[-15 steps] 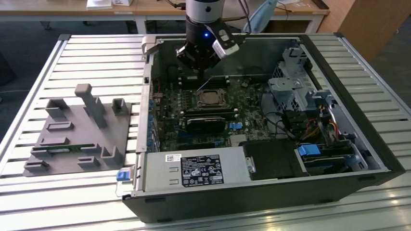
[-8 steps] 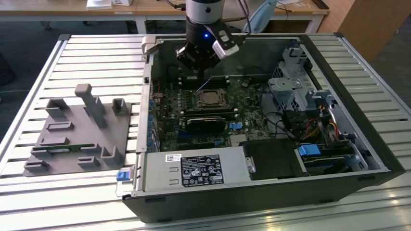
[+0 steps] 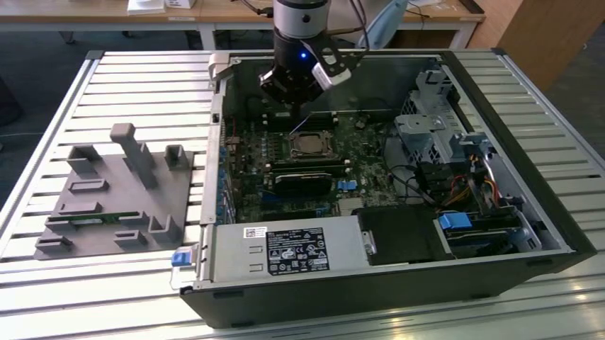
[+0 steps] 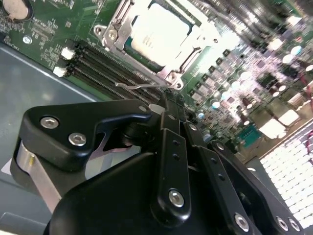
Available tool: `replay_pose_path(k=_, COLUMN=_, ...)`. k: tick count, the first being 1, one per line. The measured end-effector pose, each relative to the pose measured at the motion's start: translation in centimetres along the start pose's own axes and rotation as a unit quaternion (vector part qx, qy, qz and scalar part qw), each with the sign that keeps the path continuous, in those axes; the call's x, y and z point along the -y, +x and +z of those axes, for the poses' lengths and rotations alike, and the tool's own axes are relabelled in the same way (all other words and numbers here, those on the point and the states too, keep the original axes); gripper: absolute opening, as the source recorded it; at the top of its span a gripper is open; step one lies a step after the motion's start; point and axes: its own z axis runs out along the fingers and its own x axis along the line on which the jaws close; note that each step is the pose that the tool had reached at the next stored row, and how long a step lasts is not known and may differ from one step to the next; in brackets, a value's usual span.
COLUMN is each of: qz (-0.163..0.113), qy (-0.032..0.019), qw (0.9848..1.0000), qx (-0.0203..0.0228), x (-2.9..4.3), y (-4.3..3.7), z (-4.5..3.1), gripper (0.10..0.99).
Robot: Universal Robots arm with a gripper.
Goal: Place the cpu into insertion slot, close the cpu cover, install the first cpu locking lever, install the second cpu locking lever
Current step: 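Install the first cpu locking lever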
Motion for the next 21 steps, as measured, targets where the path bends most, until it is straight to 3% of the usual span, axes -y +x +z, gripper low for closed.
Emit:
replay_pose_path(k=2, qz=0.004, qy=-0.0041, qw=1.0000, qx=0.0007, x=0.00, y=-0.02, z=0.20, gripper=0.106)
replay_pose_path(k=8, qz=0.009, qy=-0.0040, qw=1.0000, qx=0.0007, x=0.04, y=-0.79, z=0.69, gripper=0.106)
replay_pose_path(k=16, qz=0.009, qy=-0.0041, qw=1.0000, qx=0.0007, x=-0.60, y=-1.52, z=1.08, gripper=0.106)
replay_pose_path(k=21, qz=0.009, qy=-0.0040, qw=1.0000, qx=0.0007, x=-0.61, y=-1.81, z=1.32, gripper=0.106)
